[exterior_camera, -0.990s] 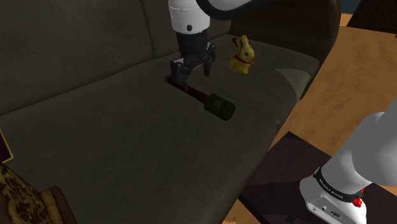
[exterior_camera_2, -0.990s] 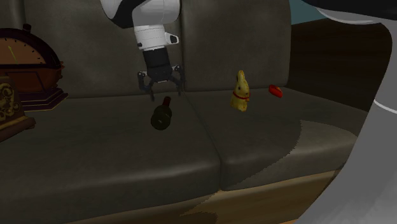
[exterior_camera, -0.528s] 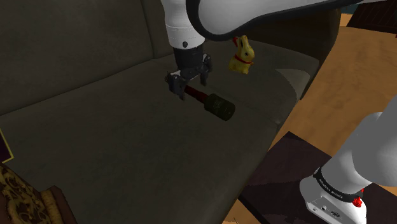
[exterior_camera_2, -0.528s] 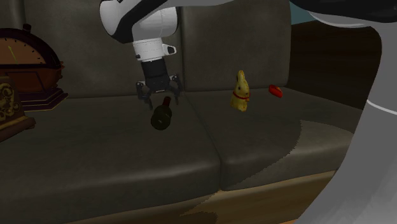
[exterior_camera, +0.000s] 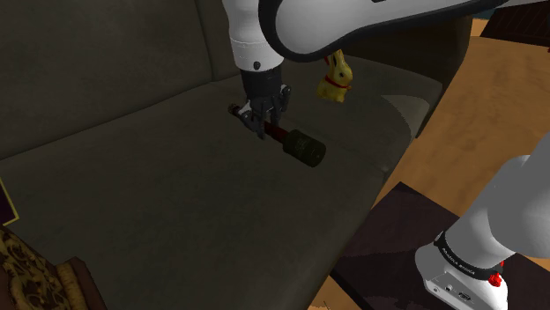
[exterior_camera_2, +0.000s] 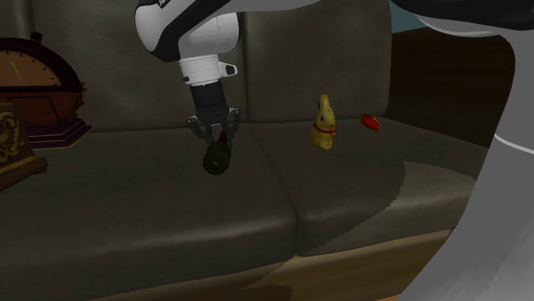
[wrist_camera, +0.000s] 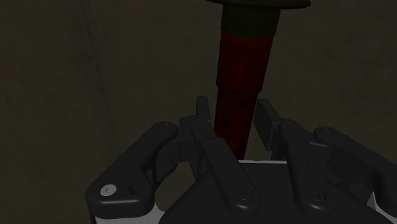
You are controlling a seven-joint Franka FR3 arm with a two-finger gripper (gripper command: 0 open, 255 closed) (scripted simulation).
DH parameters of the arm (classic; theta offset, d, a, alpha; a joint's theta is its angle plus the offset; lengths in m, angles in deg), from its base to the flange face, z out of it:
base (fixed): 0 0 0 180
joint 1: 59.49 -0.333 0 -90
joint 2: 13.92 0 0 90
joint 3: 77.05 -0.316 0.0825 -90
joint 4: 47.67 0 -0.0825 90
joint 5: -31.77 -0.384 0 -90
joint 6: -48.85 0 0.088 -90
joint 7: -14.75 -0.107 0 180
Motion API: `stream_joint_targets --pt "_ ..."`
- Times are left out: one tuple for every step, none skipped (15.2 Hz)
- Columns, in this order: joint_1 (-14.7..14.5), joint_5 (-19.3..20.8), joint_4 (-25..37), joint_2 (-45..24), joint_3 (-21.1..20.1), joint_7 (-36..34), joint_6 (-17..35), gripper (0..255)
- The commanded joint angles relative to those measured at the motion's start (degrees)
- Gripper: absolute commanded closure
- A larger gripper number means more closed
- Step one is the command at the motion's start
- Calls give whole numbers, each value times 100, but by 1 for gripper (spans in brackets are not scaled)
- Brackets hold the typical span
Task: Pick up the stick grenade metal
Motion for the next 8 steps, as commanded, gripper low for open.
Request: stream_joint_targets --pt "-1 -1 -8 -5 -1 -1 1 255" --pt "0 -2 -8 -4 -1 0 1 255" --pt "-1 -1 -3 -6 -1 -1 -1 255" --pt "1 5 16 -17 1 3 -11 255" --pt "0 2 92 -16 0 14 -87 255" --pt "-2 1 169 -17 -1 24 -163 255" --pt "-3 1 250 -21 -3 33 -240 255" --pt "-5 2 332 -26 -5 42 -317 255"
